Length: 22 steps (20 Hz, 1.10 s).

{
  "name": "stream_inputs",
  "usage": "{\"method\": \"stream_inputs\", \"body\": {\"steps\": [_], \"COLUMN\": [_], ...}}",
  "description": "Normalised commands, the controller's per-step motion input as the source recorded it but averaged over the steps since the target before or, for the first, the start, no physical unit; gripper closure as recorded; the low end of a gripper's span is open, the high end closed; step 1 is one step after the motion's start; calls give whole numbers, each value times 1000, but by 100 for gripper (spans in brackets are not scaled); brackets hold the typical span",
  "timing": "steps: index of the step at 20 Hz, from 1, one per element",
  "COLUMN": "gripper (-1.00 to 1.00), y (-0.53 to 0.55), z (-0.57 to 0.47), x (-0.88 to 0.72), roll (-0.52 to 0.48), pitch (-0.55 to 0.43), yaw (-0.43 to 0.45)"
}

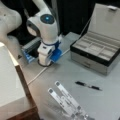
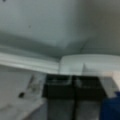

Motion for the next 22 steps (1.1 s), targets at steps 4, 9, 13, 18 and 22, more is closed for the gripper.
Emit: {"method": "stream_inputs", "body": {"steps": [4,9,13,18,22], "gripper": [100,100,100,100,100], "y": [-248,-290,-294,-268,-210], "z": [-544,-525,-425,-248,-155], "x": [-1000,-1000,-1000,-1000,-1000], "roll": [39,41,40,36,24], "pitch": [-699,-657,-610,-552,-501], "yaw": [-132,-116,-104,-77,-36]}}
